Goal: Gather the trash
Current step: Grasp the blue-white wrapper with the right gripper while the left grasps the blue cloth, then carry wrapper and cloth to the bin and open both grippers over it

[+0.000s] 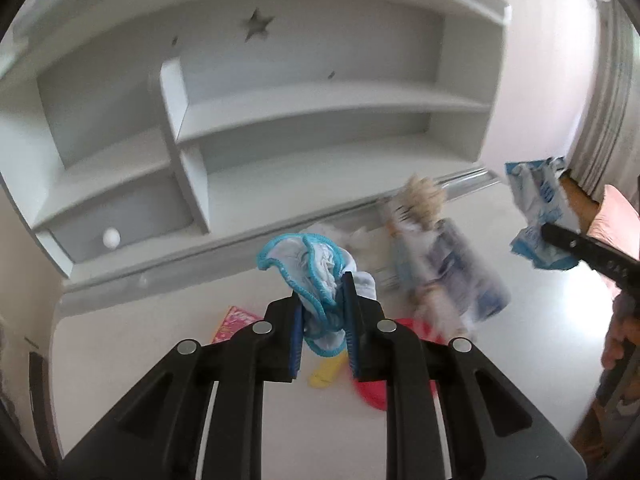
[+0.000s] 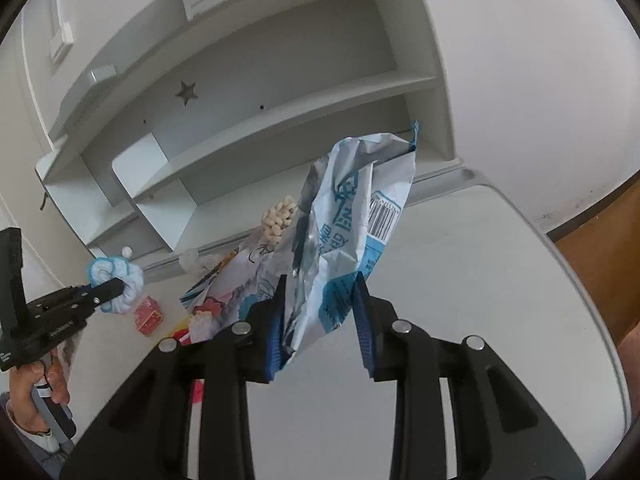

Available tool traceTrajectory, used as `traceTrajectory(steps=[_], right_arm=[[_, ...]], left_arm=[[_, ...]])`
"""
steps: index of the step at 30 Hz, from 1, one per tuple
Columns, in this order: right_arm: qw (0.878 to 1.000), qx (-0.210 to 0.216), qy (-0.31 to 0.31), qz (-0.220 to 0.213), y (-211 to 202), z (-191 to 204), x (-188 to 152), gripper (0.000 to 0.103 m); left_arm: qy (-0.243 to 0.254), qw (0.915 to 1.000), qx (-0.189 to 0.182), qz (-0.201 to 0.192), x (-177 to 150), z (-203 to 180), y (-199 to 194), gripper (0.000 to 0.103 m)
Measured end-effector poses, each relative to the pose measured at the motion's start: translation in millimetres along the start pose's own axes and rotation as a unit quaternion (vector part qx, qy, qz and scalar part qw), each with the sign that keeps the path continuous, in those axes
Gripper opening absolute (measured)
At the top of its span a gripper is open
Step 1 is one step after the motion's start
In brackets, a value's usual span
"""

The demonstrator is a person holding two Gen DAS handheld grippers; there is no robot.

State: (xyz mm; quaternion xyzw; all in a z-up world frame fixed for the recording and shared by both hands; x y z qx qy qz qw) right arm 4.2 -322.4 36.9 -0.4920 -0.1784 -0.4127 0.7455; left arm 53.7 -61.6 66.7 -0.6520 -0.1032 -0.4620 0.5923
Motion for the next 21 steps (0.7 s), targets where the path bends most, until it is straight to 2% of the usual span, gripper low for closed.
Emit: traceTrajectory(steps=[3, 6, 12, 17, 21], right_arm=[[1.0, -0.001, 0.009, -0.021, -31, -15, 1, 0.03], [0.999, -0.005, 0.023, -0.042, -63, -31, 3, 0.03], [0.995, -0.04, 0.046, -0.084, -137, -84, -8, 0.03], [0.987, -0.084, 0.073, -0.113, -194, -138, -24, 0.03], [0.978, -0.134, 0.093, -0.127, -242, -189, -41, 0.03]], left_arm=[[0.027, 0.9991, -0.02, -0.024, 15, -35, -27, 0.017], [0.049, 0.9973, -0.042, -0.036, 25, -68, -38, 0.017], [0.11, 0.9878, -0.094, -0.056, 35, -162, -59, 0.017], [0.163, 0.9737, -0.143, -0.069, 36, -248, -74, 0.017], [0.205, 0.9578, -0.189, -0.07, 29, -316, -78, 0.017]])
Point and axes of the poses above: each gripper's, at about its wrist camera, not at the fingertips, and y roughly the way its jaws point, z to its left, x to its top, the point moved 5 cm from there along y, roughly the way its jaws point, and after that the axes turned 9 degrees about y, right-handed, at the moved point
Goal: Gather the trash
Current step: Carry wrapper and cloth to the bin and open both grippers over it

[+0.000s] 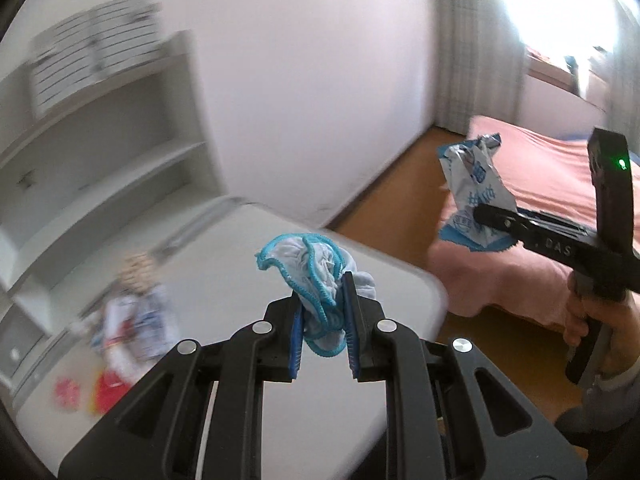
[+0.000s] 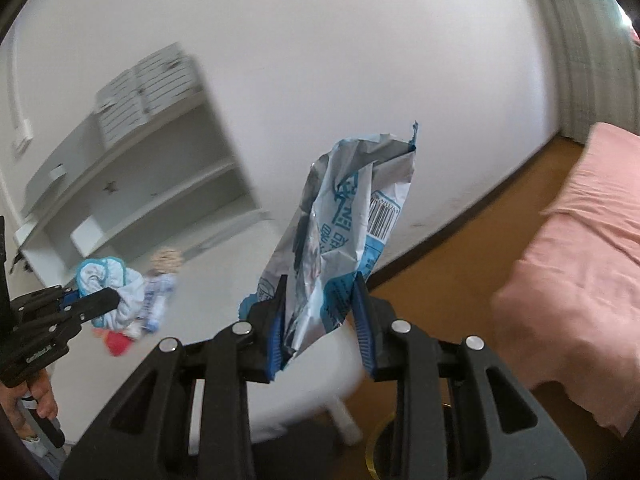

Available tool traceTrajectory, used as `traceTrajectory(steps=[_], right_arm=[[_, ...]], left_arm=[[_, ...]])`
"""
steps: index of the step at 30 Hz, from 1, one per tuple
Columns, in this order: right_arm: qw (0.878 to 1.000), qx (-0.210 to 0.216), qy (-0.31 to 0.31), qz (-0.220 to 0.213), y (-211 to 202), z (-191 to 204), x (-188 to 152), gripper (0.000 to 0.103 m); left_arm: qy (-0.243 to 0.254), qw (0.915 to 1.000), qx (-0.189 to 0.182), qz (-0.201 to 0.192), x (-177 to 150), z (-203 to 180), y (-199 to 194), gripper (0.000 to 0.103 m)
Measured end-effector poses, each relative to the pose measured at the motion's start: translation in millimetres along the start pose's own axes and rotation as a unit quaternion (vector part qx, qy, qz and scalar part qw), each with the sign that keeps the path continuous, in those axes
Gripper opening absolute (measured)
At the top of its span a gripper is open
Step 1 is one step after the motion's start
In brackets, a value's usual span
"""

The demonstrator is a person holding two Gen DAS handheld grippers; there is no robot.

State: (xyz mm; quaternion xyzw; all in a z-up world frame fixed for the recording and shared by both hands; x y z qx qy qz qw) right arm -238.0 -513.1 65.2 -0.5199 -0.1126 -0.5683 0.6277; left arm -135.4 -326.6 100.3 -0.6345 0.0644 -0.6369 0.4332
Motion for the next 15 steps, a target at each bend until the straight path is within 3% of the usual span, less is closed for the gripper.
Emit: traceTrajectory(steps=[7, 12, 15], right_arm=[[0.997, -0.064, 0.029, 0.022, -10, -84, -14, 0.03], [0.99, -0.091, 0.067, 0.084, 26, -141, -47, 0.03], [0.979, -0.103, 0.096, 0.144, 61, -175, -81, 0.03]], left_arm=[[0.049, 0.9937, -0.095, 0.035, 6, -102, 46, 0.017], [0.09, 0.982, -0.139, 0.092, -17, -161, 95, 0.017], [0.087, 0.9692, -0.173, 0.152, -49, -185, 140, 0.017]])
Point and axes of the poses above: each gripper's, at about its wrist camera, not at the fingertips, and y roughly the way its jaws point, z to its left, x to its top, the point moved 5 cm from there along y, roughly the way its jaws point, and after that the axes turned 9 degrees about y, right-handed, at the moved point
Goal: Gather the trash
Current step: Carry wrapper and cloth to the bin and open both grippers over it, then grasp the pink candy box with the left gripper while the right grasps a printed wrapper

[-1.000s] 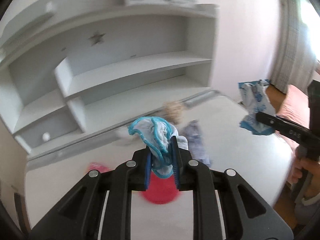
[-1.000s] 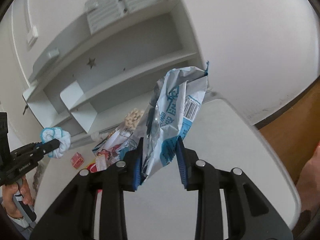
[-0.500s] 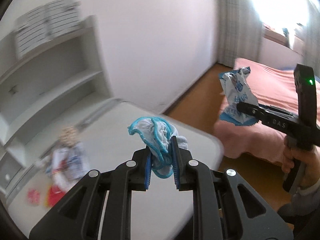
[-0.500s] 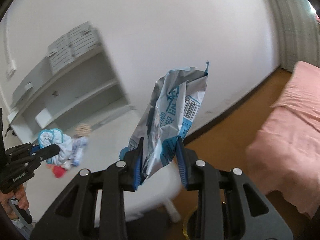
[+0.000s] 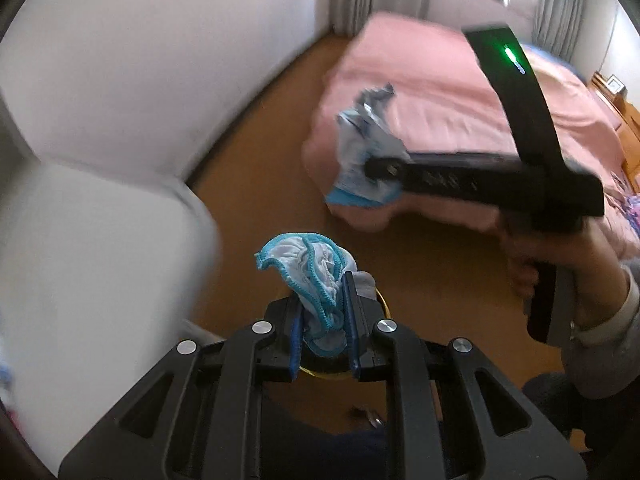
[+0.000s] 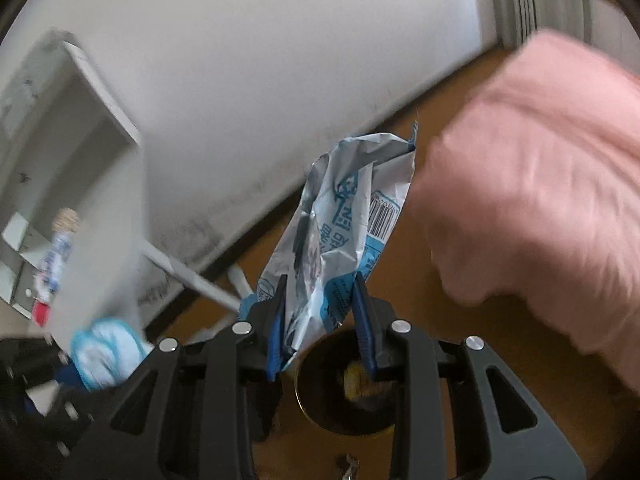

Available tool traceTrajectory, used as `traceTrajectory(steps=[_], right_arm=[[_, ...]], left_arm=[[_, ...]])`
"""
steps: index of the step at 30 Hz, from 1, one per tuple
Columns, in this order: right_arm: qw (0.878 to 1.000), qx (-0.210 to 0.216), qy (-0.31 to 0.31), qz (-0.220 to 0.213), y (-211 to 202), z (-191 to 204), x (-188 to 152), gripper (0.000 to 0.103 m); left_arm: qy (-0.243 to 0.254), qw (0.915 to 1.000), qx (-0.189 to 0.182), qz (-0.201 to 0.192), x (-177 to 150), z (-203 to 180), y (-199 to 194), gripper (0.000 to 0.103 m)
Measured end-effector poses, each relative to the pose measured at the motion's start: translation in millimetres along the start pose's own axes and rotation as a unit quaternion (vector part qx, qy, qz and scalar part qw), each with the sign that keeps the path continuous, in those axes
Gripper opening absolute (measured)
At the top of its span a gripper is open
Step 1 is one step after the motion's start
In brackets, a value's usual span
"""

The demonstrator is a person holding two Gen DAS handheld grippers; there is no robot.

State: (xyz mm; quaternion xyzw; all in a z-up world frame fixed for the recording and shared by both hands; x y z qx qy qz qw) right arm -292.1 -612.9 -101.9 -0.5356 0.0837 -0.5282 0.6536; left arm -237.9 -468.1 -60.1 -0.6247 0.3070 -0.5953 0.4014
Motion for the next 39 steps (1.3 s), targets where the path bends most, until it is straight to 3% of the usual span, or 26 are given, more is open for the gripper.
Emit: traceTrajectory(steps=[3, 7, 10, 15, 16, 18, 19, 20, 21, 27, 32, 35, 39], right_arm=[[0.996, -0.025, 0.021, 0.088, 67, -30, -31, 0.03], [0.981, -0.054, 0.03, 0.182, 128, -56, -72, 0.03], [0.975, -0.073, 0.031, 0.207, 143, -66, -83, 0.03], [0.972, -0.078, 0.042, 0.219, 147, -70, -87, 0.032], [0.971, -0.079, 0.042, 0.222, 146, -72, -88, 0.032], [0.97, -0.082, 0.043, 0.223, 145, -75, -87, 0.043], [0.97, -0.082, 0.045, 0.223, 146, -75, -84, 0.048], [0.971, -0.079, 0.048, 0.222, 144, -75, -86, 0.061], [0.971, -0.078, 0.052, 0.22, 143, -75, -86, 0.071], [0.973, -0.067, 0.062, 0.211, 144, -74, -83, 0.073], [0.978, -0.093, 0.073, 0.17, 128, -81, -67, 0.073], [0.983, -0.124, 0.049, 0.129, 109, -83, -55, 0.077], [0.978, -0.209, -0.013, 0.006, 61, -74, -24, 0.09]], left_arm=[[-0.026, 0.9966, -0.042, 0.065, -22, -2, 69, 0.017], [-0.088, 0.9793, -0.099, 0.153, -56, 3, 163, 0.017], [-0.105, 0.9728, -0.111, 0.174, -67, 5, 189, 0.017], [-0.101, 0.9735, -0.114, 0.171, -65, 2, 196, 0.018], [-0.097, 0.9751, -0.108, 0.167, -68, 4, 194, 0.021], [-0.084, 0.9788, -0.093, 0.162, -70, 1, 193, 0.051], [-0.08, 0.9813, -0.083, 0.154, -69, -3, 194, 0.076], [-0.075, 0.9832, -0.075, 0.149, -66, -4, 191, 0.081], [-0.068, 0.9848, -0.069, 0.144, -65, -5, 190, 0.081], [-0.064, 0.9865, -0.069, 0.134, -67, -4, 182, 0.087], [-0.015, 0.9924, -0.06, 0.106, -56, -18, 162, 0.088], [0.007, 0.9963, -0.055, 0.066, -39, -26, 129, 0.088], [0.041, 0.9986, -0.006, -0.032, -9, -17, 48, 0.088]])
Point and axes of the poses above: each gripper's, at about its wrist camera, not at the fingertips, and y roughly the way its jaws point, z to its left, x to its top, the point moved 5 cm from there along y, roughly the way its jaws point, and after that the axes turned 9 degrees about y, right-handed, at the moved point
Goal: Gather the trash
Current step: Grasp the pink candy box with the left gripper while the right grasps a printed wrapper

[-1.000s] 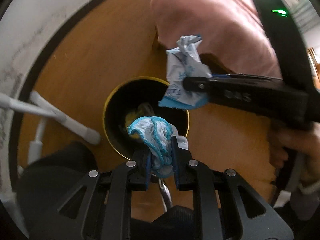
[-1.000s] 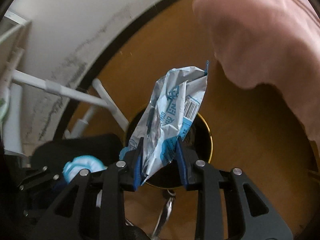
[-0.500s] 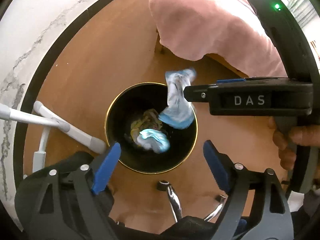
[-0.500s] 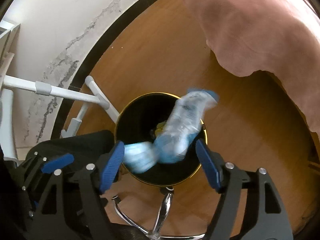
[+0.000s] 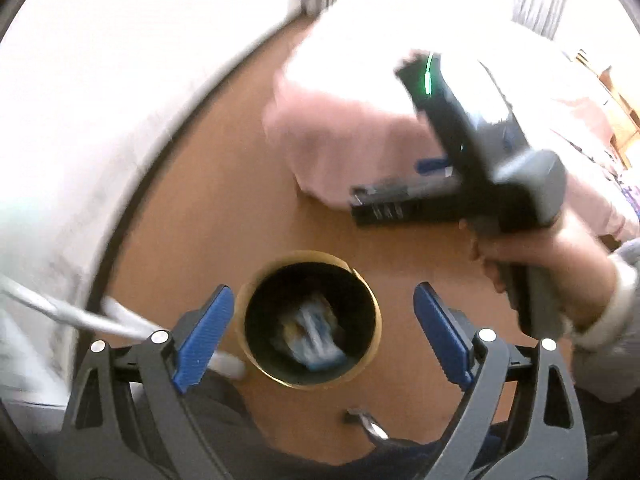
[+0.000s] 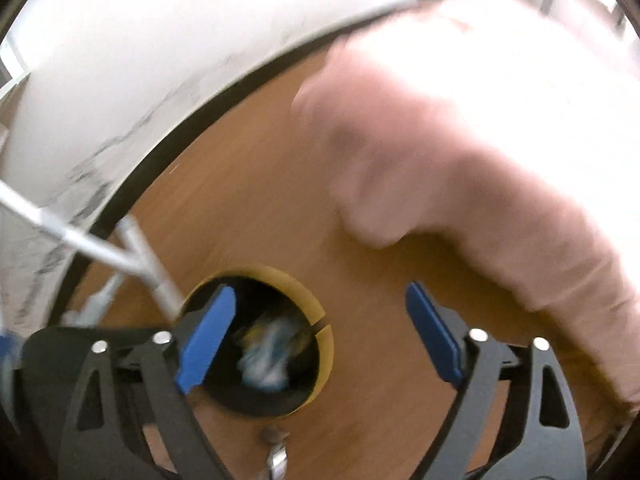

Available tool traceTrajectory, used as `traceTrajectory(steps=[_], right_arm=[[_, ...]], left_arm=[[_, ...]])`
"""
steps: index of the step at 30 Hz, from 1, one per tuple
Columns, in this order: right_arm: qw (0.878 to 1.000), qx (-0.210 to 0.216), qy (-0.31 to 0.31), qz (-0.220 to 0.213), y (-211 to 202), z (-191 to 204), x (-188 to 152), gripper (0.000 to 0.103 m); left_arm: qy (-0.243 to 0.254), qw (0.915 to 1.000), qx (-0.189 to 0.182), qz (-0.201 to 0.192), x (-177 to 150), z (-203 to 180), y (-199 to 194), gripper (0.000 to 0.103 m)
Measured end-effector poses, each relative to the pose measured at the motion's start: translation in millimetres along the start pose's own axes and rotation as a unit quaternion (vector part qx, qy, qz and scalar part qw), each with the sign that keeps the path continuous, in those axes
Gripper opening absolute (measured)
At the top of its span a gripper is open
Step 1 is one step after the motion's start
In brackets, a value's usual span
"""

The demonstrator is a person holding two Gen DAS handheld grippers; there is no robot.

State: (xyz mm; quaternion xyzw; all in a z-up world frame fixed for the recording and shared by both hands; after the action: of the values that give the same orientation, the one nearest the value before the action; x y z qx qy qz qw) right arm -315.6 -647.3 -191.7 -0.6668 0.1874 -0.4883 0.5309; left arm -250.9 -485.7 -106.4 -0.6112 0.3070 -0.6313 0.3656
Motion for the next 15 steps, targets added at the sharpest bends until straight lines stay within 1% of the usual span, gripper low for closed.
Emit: traceTrajectory(steps=[2, 3, 4, 6, 7, 8, 9, 10, 11, 12, 13, 14, 15], right_arm=[[0.998, -0.013, -0.006, -0.057, -26, 0, 13, 0.094], [0.996, -0.011, -0.006, -0.087, -44, 3, 17, 0.096], [0.993, -0.008, -0.004, -0.12, -64, 6, 23, 0.096], [0.986, -0.002, 0.0, -0.167, -98, 17, 32, 0.096], [0.981, 0.008, 0.0, -0.192, -118, 27, 36, 0.096], [0.978, 0.018, -0.002, -0.209, -133, 37, 38, 0.096], [0.972, 0.037, -0.007, -0.23, -153, 54, 40, 0.096], [0.969, 0.054, -0.013, -0.24, -164, 67, 39, 0.096], [0.966, 0.075, -0.022, -0.247, -173, 83, 41, 0.096], [0.963, 0.095, -0.033, -0.249, -182, 104, 40, 0.096], [0.961, 0.117, -0.05, -0.244, -189, 130, 40, 0.096], [0.959, 0.14, -0.069, -0.235, -194, 160, 38, 0.096], [0.956, 0.163, -0.089, -0.227, -199, 190, 35, 0.096]], left_arm=[[-0.003, 0.9989, 0.025, -0.04, 8, 14, -42, 0.09], [-0.015, 0.9964, 0.046, -0.069, 8, 28, -75, 0.092], [-0.026, 0.9942, 0.061, -0.085, 8, 39, -94, 0.093], [-0.063, 0.9838, 0.117, -0.12, -8, 77, -150, 0.093], [-0.077, 0.979, 0.138, -0.128, -16, 92, -166, 0.094], [-0.101, 0.97, 0.174, -0.137, -32, 115, -190, 0.095], [-0.119, 0.963, 0.198, -0.139, -44, 131, -205, 0.095], [-0.157, 0.9476, 0.244, -0.133, -73, 161, -231, 0.095], [-0.182, 0.9362, 0.274, -0.125, -94, 181, -245, 0.095], [-0.214, 0.9192, 0.312, -0.108, -123, 205, -261, 0.095], [-0.243, 0.9031, 0.342, -0.09, -151, 226, -274, 0.096], [-0.271, 0.8888, 0.362, -0.073, -176, 242, -284, 0.096], [-0.31, 0.8699, 0.381, -0.05, -208, 262, -295, 0.096]])
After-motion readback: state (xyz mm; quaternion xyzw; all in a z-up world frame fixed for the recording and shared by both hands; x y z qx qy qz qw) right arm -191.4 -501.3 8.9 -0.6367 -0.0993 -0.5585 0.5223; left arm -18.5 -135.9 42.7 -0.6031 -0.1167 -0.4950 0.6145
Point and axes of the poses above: each gripper's, at about its wrist camera, not at the fingertips, and y roughly the way its jaws point, z to its left, x to its top, the point moved 5 cm from there along y, roughly the way its jaws point, and after that the axes turned 9 degrees about y, right-handed, at the moved point
